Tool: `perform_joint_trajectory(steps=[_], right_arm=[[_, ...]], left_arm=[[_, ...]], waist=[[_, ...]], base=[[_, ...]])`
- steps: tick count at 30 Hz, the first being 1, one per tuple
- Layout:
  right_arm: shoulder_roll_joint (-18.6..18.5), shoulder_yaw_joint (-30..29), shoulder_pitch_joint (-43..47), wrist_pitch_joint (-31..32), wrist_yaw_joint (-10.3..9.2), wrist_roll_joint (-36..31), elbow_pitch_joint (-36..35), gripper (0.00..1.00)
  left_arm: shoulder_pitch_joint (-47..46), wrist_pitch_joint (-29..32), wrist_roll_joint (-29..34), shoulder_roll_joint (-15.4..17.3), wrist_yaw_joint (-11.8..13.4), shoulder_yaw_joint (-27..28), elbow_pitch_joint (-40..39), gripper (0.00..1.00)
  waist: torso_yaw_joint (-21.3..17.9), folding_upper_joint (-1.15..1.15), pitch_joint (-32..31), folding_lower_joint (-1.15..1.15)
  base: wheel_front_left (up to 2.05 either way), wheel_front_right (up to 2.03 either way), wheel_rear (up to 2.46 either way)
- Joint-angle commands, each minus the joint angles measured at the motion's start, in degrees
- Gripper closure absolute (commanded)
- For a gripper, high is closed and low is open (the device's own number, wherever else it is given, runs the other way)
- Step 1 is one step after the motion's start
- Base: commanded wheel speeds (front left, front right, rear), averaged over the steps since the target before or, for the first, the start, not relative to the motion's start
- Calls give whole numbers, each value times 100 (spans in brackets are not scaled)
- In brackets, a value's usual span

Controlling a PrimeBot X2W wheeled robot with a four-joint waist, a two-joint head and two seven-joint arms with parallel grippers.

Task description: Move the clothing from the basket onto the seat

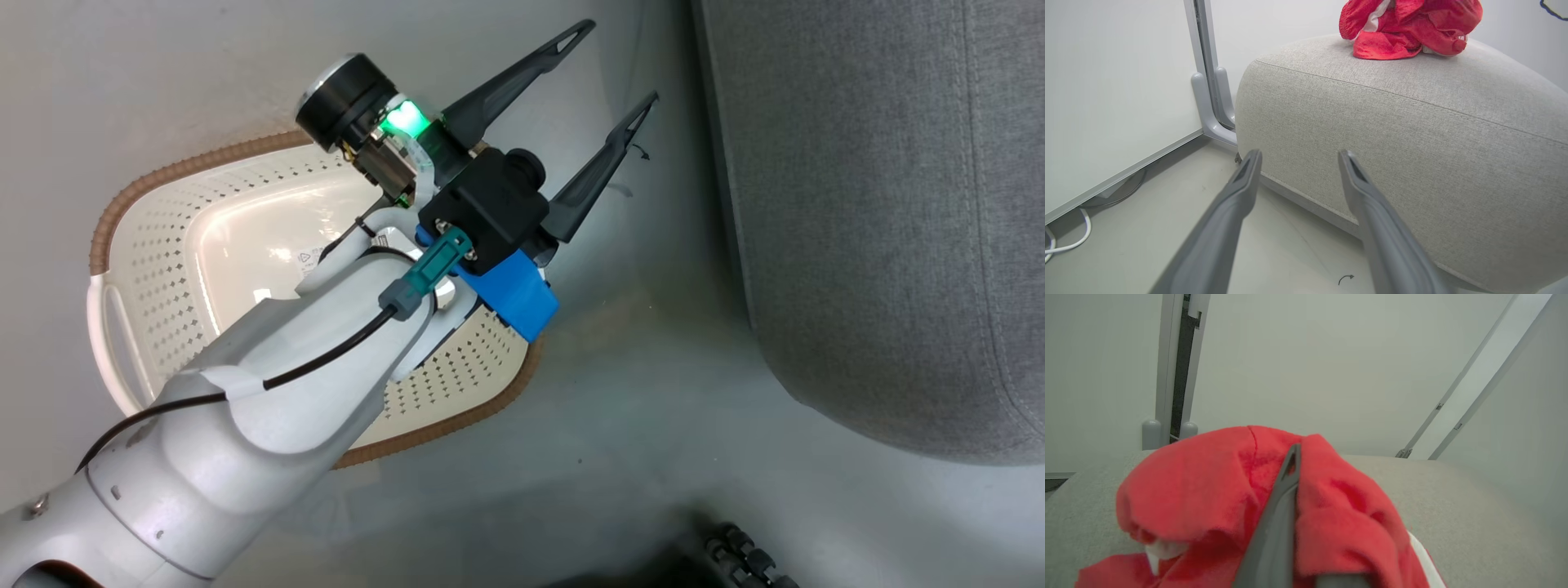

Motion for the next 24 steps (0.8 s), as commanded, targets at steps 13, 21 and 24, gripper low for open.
perform_joint_trajectory(steps=[13,21,24], right_arm=[[286,55,443,-20,1,-38,185,0],[572,102,1316,-20,1,-44,-231,0],[695,79,1731,-19,1,-38,-365,0]], left_arm=[[-37,-193,-83,-120,31,-25,183,0],[300,-371,-214,-217,89,29,350,0],[472,-415,-278,-236,127,94,373,0]], waist=[[73,0,-322,-1],[116,0,-1019,-1],[124,0,-1297,-1]], base=[[0,0,0],[0,0,0],[0,0,0]])
